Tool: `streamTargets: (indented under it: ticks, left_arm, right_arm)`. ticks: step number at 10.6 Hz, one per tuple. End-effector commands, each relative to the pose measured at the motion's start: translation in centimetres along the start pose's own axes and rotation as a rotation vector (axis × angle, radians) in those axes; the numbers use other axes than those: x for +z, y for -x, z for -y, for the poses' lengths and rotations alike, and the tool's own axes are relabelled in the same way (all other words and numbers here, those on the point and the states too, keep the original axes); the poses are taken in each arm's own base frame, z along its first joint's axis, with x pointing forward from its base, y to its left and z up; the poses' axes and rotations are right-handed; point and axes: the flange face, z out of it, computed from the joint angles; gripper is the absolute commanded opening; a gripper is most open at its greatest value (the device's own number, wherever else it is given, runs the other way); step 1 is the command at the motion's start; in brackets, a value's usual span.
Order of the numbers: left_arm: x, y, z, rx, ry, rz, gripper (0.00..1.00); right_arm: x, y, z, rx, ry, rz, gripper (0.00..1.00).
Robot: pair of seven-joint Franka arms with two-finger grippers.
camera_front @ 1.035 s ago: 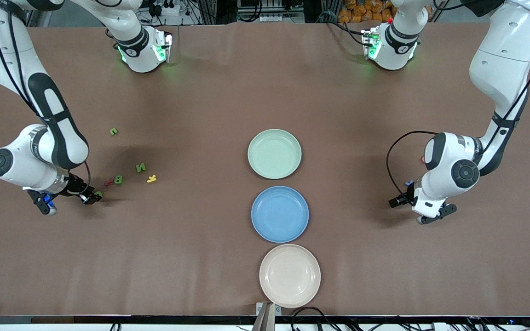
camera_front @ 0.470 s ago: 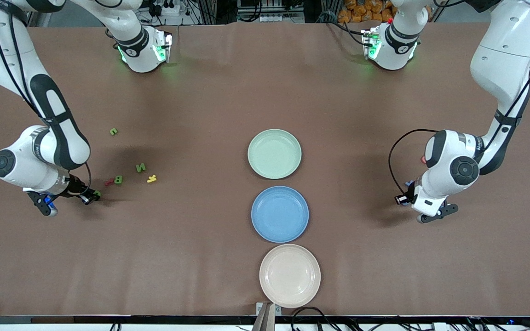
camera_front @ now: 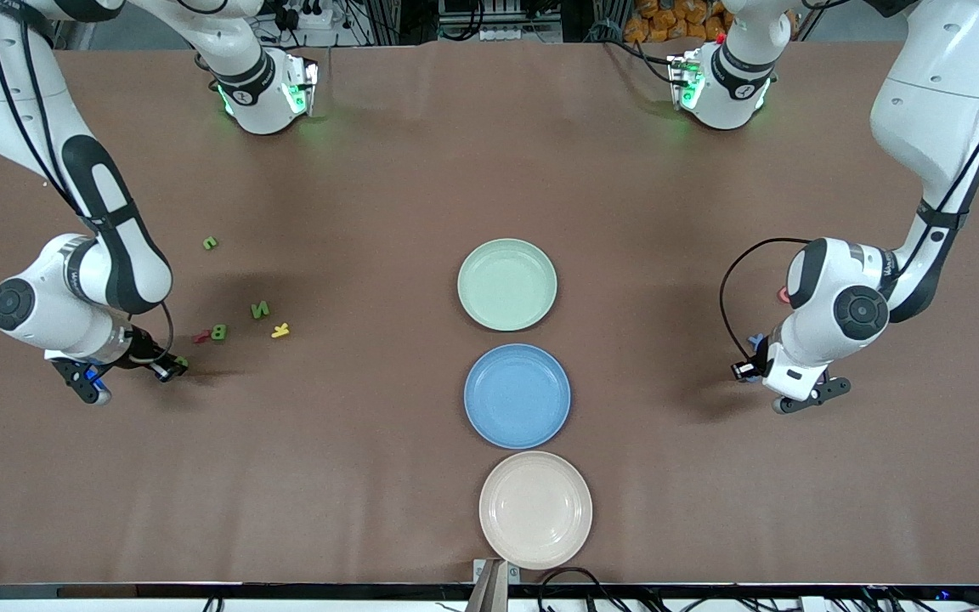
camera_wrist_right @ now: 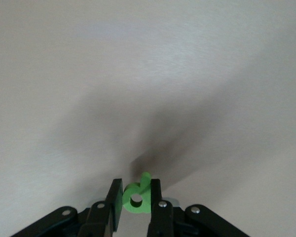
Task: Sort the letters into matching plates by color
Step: 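Grasp green d with the right gripper while the left gripper grasps blue q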
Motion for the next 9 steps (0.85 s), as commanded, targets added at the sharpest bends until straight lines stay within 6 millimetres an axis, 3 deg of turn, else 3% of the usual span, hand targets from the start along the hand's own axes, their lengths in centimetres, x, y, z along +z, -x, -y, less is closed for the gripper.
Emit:
streamTargets:
  ticks: [1, 3, 5, 7, 9]
  left_arm:
    - [-2.9, 1.3, -2.2, 0.036, -0.035, -0.022, 0.0]
    - [-3.2, 2.7, -5.2, 0.018, -0.025, -0.025, 0.0]
    - [-4.1, 4.6, -9.4, -0.024, 0.005, -0.027, 0.0]
    - [-4.7, 6.6, -13.9, -0.065, 0.03, -0.035, 0.0]
    - [-5.3, 7.4, -17.8, -0.127, 0.071, -0.039, 0.0]
  right_arm:
    - [-4.4, 1.6, 3.4, -0.073, 0.004, -0.018, 0.0]
    - [-6.8, 3.2, 6.5, -0.129, -0.01, -0.019, 0.0]
    - [-9.3, 6.6, 10.8, -0.21, -0.043, -0.024, 0.0]
    - [-10.7, 10.5, 14.4, -0.293, -0.049, -0.014, 0.0]
    - [-10.8, 14.4, 18.0, -0.37, -0.056, -0.016, 0.0]
